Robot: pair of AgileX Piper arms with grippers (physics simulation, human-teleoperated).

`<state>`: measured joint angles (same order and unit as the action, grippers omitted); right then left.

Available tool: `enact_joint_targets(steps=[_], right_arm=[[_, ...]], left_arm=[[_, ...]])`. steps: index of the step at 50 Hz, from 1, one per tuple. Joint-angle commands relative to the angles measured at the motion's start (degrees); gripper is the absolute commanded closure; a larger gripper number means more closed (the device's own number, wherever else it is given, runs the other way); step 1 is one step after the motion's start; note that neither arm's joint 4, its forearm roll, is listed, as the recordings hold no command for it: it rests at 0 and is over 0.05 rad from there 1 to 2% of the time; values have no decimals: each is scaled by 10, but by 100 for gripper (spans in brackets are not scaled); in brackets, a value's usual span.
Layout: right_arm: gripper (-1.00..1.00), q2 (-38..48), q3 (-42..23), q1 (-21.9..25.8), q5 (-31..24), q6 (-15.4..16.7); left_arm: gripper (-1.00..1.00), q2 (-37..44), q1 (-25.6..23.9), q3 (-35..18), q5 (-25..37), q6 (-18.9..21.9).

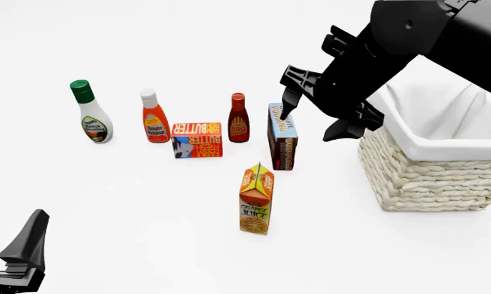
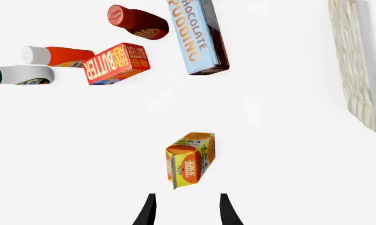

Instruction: Pick the orange juice and place it in the basket.

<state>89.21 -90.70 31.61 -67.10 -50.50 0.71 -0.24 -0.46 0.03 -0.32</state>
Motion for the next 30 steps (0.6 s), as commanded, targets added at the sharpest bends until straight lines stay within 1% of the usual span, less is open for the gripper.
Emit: enact_joint_targets(steps=[1, 3, 10, 14, 15, 18, 19, 21, 29, 30], right_arm=[[-100, 31, -36, 22, -25, 0], [-100, 32, -35, 21, -26, 2], [-100, 30, -17, 34, -23, -12], [-100, 37, -23, 34, -26, -11], [-100, 42, -22, 30, -28, -5], [-100, 47, -26, 31, -28, -4], [-100, 52, -26, 28, -28, 1], [-100, 54, -29, 33, -28, -3], [-100, 72, -36, 35, -28, 3], [-100, 72, -37, 40, -28, -1]], left_arm=[[-100, 0, 1, 1, -1, 0], [-100, 0, 1, 1, -1, 0], [-100, 0, 1, 1, -1, 0], [-100, 0, 1, 1, -1, 0], [-100, 0, 1, 1, -1, 0], [-100, 0, 1, 1, -1, 0], [-100, 0, 1, 1, -1, 0], [-100, 0, 1, 1, -1, 0], [-100, 0, 1, 1, -1, 0], [-100, 0, 1, 1, -1, 0]])
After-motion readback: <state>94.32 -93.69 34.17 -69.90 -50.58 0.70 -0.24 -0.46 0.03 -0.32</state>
